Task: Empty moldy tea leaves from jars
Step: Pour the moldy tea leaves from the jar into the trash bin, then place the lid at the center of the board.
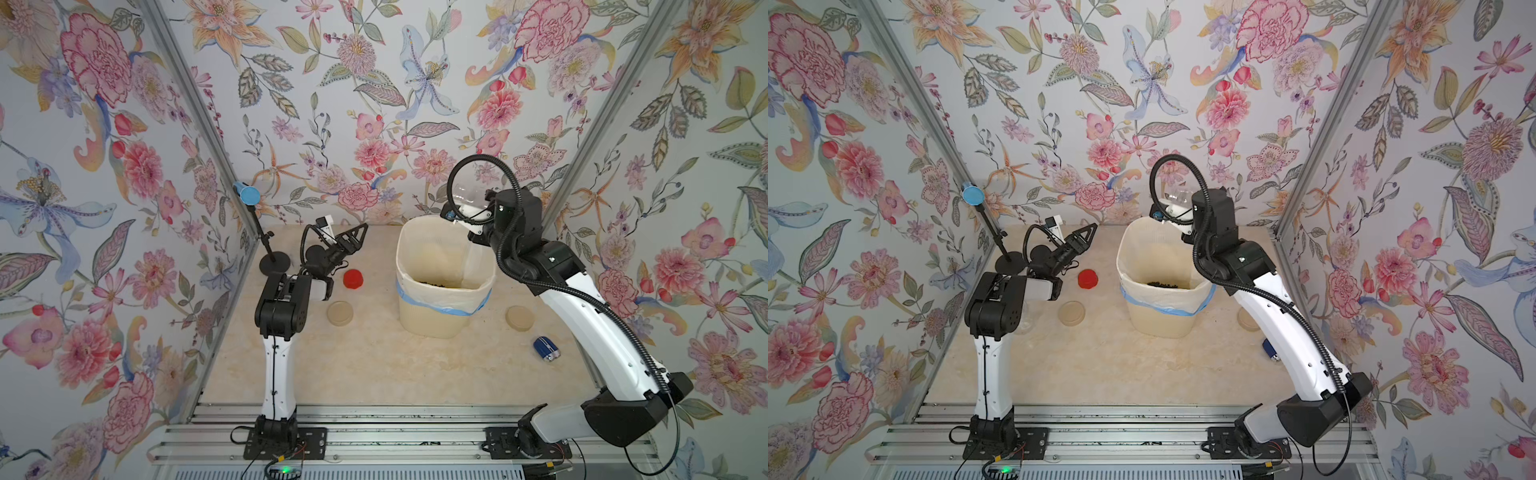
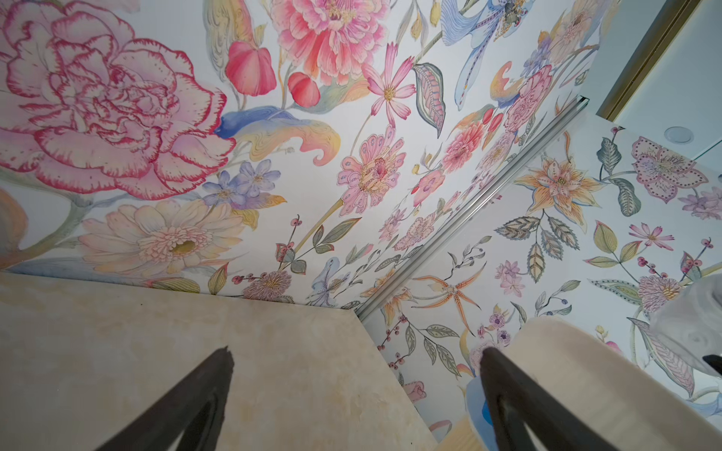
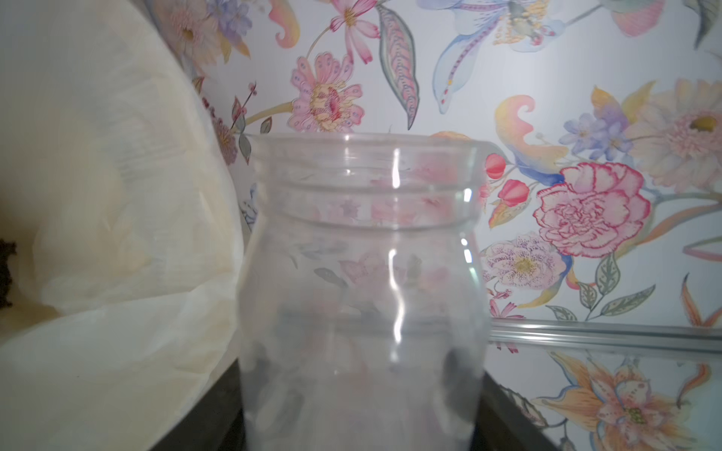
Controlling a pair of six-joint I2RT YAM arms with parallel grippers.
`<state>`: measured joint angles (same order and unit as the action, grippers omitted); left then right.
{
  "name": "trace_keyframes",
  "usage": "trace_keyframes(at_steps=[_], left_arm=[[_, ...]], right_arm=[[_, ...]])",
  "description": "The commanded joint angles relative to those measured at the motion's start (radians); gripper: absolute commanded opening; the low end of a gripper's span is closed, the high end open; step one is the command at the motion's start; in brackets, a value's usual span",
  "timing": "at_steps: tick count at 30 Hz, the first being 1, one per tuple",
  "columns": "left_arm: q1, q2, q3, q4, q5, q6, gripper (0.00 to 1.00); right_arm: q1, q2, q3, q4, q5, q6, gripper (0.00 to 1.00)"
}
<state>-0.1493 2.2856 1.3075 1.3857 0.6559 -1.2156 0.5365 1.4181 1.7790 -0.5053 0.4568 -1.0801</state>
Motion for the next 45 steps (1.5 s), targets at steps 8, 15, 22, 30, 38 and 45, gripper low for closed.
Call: trace_keyframes(at_steps=[8,15,22,30,38,45], left_arm=[[0.011,0.028,-0.003,0.073,0.031,-0.024,1.0],[0.01,0.001,-0.012,0.026,0.033,0.008,1.0],[0.005,0.014,-0.005,0.053,0.041,-0.008,1.0],[0.006,0.034,0.011,0.079,0.054,-0.026,1.0],[0.005,0.057,0.039,0.07,0.062,-0.032,1.0],[-0.001,0.084,0.069,0.018,0.079,0.016,1.0]], right_arm=[[-0.231,-0.145,-0.099,0.061,-0.541,0.594,0.6],[-0.479,-0.194,-0.266,0.379,-0.98,1.06,0.6],[-0.653,-0.253,-0.505,0.752,-1.098,1.37,0.6],[-0.712,-0.373,-0.921,1.157,-0.841,1.33,0.61],[-0.745,-0.33,-1.113,1.377,-0.636,1.248,0.61],[-0.791,-0.153,-1.182,1.528,-0.626,1.216,0.6]])
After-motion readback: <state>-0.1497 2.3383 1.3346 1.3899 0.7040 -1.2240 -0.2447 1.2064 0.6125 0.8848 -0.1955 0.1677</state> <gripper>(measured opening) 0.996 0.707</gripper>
